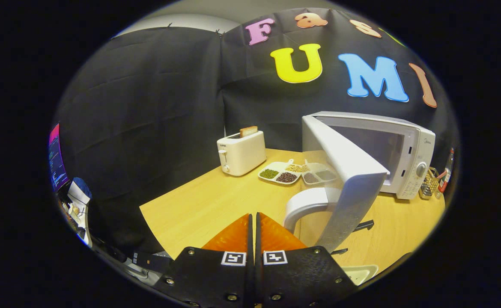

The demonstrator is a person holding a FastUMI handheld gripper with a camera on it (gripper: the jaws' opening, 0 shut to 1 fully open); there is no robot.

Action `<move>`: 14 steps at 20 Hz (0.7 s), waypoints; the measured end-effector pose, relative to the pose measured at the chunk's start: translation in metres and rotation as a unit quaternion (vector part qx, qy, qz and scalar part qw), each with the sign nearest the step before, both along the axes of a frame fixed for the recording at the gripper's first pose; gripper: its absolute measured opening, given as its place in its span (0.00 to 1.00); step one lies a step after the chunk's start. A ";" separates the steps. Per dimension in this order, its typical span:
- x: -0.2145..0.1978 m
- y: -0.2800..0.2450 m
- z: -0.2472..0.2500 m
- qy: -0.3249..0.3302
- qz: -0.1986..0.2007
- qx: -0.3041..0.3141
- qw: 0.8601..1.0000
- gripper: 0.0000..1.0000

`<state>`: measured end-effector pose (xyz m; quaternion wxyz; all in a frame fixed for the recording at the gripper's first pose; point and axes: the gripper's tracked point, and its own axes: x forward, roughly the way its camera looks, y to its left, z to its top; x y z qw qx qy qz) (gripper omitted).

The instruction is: Open the microwave, put the food inside, and close the microwave door.

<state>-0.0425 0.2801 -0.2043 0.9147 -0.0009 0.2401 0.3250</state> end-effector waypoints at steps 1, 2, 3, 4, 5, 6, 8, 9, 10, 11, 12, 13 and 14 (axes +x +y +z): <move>0.005 -0.007 0.000 -0.001 -0.008 -0.001 1.000 0.01; 0.010 -0.015 0.001 -0.001 -0.016 -0.002 1.000 0.01; 0.016 -0.023 0.000 -0.001 -0.025 -0.003 1.000 0.01; 0.021 -0.030 0.001 -0.001 -0.033 -0.002 0.999 0.01; 0.027 -0.037 0.001 0.000 -0.041 -0.001 0.999 0.01; 0.032 -0.044 0.001 0.001 -0.049 -0.001 0.999 0.01; 0.044 -0.057 0.000 0.001 -0.065 -0.002 0.998 0.01; 0.050 -0.063 -0.001 0.001 -0.073 -0.002 0.997 0.01; 0.056 -0.069 -0.002 0.002 -0.081 -0.001 0.997 0.01; 0.062 -0.075 -0.001 0.003 -0.089 0.000 0.996 0.01; 0.067 -0.081 -0.002 0.004 -0.096 0.001 0.995 0.01; 0.073 -0.086 -0.002 0.004 -0.102 0.001 0.995 0.01; 0.077 -0.092 -0.002 0.004 -0.108 0.001 0.994 0.01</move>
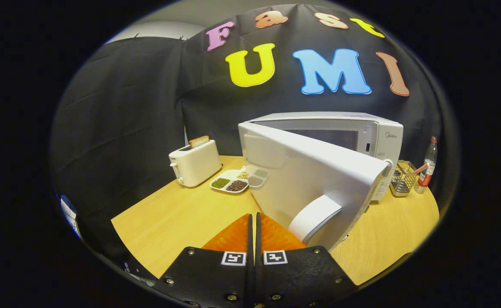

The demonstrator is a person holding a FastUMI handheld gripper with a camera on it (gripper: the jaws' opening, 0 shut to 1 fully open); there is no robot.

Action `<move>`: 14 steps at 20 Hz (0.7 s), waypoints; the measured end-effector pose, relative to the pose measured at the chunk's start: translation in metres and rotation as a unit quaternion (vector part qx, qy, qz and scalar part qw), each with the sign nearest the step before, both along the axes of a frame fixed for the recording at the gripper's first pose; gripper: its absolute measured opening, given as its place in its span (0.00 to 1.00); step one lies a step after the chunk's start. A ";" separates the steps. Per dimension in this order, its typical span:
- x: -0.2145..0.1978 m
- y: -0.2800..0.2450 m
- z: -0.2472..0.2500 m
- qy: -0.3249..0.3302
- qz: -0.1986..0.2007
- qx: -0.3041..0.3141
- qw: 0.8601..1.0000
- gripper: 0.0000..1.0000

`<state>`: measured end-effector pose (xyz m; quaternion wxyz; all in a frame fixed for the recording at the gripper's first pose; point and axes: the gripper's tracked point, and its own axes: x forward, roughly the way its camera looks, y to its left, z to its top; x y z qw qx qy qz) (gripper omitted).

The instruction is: Open the microwave, put the food inside, and close the microwave door.

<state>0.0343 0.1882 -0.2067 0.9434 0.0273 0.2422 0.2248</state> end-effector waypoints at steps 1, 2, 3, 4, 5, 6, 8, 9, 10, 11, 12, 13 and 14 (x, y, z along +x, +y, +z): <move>0.006 -0.006 0.001 -0.001 -0.007 -0.001 1.000 0.01; 0.012 -0.011 0.000 -0.002 -0.013 -0.001 1.000 0.01; 0.017 -0.017 0.000 -0.003 -0.020 0.000 1.000 0.01; 0.023 -0.022 0.000 -0.003 -0.027 0.001 1.000 0.01; 0.029 -0.028 0.000 -0.003 -0.033 0.001 0.999 0.01; 0.034 -0.034 0.000 -0.004 -0.039 0.001 0.999 0.01; 0.046 -0.045 -0.001 -0.005 -0.051 0.001 0.999 0.01; 0.053 -0.051 -0.001 -0.006 -0.058 0.002 0.998 0.01; 0.059 -0.055 -0.001 -0.007 -0.064 0.002 0.998 0.01; 0.066 -0.060 -0.001 -0.008 -0.070 0.003 0.998 0.01; 0.072 -0.065 -0.002 -0.008 -0.076 0.003 0.997 0.01; 0.078 -0.070 -0.001 -0.008 -0.081 0.003 0.997 0.01; 0.085 -0.074 -0.003 -0.009 -0.086 0.004 0.996 0.01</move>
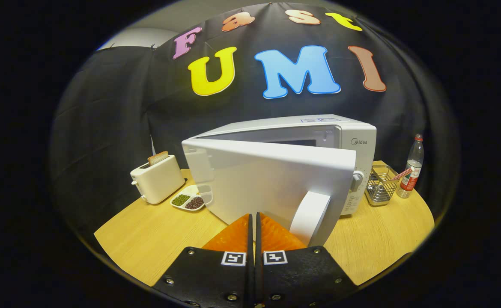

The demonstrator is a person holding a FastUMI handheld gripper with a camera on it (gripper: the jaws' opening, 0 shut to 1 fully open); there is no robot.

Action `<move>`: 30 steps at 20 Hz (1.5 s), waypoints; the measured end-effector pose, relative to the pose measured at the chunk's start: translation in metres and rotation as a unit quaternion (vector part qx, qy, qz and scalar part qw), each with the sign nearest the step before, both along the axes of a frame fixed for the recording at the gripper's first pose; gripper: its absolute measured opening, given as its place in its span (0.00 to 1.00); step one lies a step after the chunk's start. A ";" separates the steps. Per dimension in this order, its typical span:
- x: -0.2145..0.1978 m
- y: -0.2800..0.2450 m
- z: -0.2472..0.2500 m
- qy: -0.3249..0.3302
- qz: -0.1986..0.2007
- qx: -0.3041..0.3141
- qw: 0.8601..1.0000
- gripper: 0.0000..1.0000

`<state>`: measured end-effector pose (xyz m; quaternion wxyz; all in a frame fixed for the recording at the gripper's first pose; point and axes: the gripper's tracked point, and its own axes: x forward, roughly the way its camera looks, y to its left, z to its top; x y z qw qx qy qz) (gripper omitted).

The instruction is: Open the microwave, put the food inside, and close the microwave door.

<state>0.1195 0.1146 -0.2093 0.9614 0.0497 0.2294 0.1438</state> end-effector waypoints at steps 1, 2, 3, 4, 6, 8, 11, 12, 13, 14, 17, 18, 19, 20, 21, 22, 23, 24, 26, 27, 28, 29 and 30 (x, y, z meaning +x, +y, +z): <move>0.007 -0.004 0.000 -0.001 -0.005 0.001 1.000 0.01; 0.013 -0.007 0.000 -0.001 -0.008 0.001 1.000 0.01; 0.021 -0.011 -0.003 -0.001 -0.013 0.001 1.000 0.01; 0.028 -0.014 -0.004 -0.002 -0.016 0.000 1.000 0.01; 0.043 -0.020 -0.007 -0.002 -0.024 -0.004 1.000 0.01; 0.057 -0.023 -0.008 -0.003 -0.029 -0.003 1.000 0.01; 0.077 -0.029 -0.011 -0.003 -0.039 -0.004 0.999 0.01; 0.083 -0.030 -0.013 -0.002 -0.042 -0.002 0.999 0.01; 0.089 -0.032 -0.013 -0.001 -0.045 -0.001 0.999 0.01; 0.094 -0.035 -0.014 -0.002 -0.048 0.000 0.999 0.01; 0.108 -0.038 -0.014 -0.005 -0.055 0.000 0.998 0.01; 0.107 -0.037 -0.014 -0.003 -0.052 0.004 0.999 0.01; 0.107 -0.036 -0.014 -0.008 -0.049 -0.004 0.999 0.01; 0.106 -0.036 -0.014 -0.013 -0.049 -0.012 0.999 0.01; 0.107 -0.034 -0.014 -0.016 -0.048 -0.014 0.999 0.01; 0.108 -0.034 -0.014 -0.018 -0.049 -0.012 0.999 0.01; 0.107 -0.032 -0.015 -0.015 -0.046 -0.004 0.999 0.01; 0.107 -0.029 -0.017 -0.011 -0.044 -0.001 0.999 0.01; 0.109 -0.028 -0.017 -0.020 -0.042 -0.014 0.999 0.01; 0.112 -0.028 -0.017 -0.025 -0.044 -0.020 0.999 0.01; 0.118 -0.030 -0.016 -0.029 -0.050 -0.028 0.998 0.01; 0.116 -0.027 -0.012 -0.025 -0.055 -0.022 0.998 0.01; 0.117 -0.027 -0.015 -0.025 -0.053 -0.028 0.998 0.02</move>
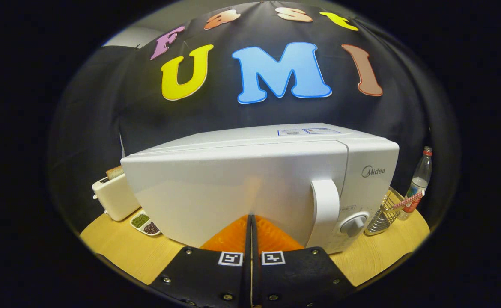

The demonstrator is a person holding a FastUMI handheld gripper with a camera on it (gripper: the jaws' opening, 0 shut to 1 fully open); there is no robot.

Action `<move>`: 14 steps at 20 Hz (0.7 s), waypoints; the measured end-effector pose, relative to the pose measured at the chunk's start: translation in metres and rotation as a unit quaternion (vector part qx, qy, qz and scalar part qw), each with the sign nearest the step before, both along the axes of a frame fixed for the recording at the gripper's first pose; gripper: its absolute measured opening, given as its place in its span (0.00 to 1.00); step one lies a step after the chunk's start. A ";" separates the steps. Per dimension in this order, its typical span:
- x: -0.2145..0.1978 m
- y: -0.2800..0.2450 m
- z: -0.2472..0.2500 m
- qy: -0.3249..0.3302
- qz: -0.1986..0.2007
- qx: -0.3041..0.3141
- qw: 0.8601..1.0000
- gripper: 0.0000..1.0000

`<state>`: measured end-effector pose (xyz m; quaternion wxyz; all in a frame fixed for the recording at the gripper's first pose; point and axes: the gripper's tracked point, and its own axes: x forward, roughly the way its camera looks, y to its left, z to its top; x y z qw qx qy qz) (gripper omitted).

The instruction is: Open the microwave, put the food inside, and close the microwave door.

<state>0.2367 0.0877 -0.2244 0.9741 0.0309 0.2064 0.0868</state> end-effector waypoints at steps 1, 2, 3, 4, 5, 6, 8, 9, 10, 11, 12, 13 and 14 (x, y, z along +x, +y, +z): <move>0.002 -0.005 0.003 -0.010 -0.008 -0.019 1.000 0.02; -0.002 -0.006 0.011 -0.015 -0.011 -0.025 1.000 0.02; -0.005 -0.006 0.018 -0.021 -0.013 -0.021 0.999 0.02; -0.010 -0.007 0.029 -0.027 -0.019 -0.016 0.999 0.02; -0.015 -0.009 0.038 -0.034 -0.023 -0.012 0.999 0.02; -0.022 -0.010 0.047 -0.043 -0.025 -0.010 0.999 0.02; -0.033 -0.015 0.063 -0.056 -0.031 -0.013 0.998 0.01; -0.040 -0.015 0.071 -0.061 -0.032 -0.011 0.998 0.02; -0.047 -0.018 0.079 -0.066 -0.035 -0.010 0.997 0.01; -0.054 -0.020 0.086 -0.071 -0.038 -0.009 0.997 0.02; -0.062 -0.022 0.094 -0.076 -0.042 -0.007 0.996 0.01; -0.069 -0.023 0.100 -0.081 -0.045 -0.005 0.996 0.01; -0.077 -0.025 0.106 -0.085 -0.047 -0.006 0.995 0.01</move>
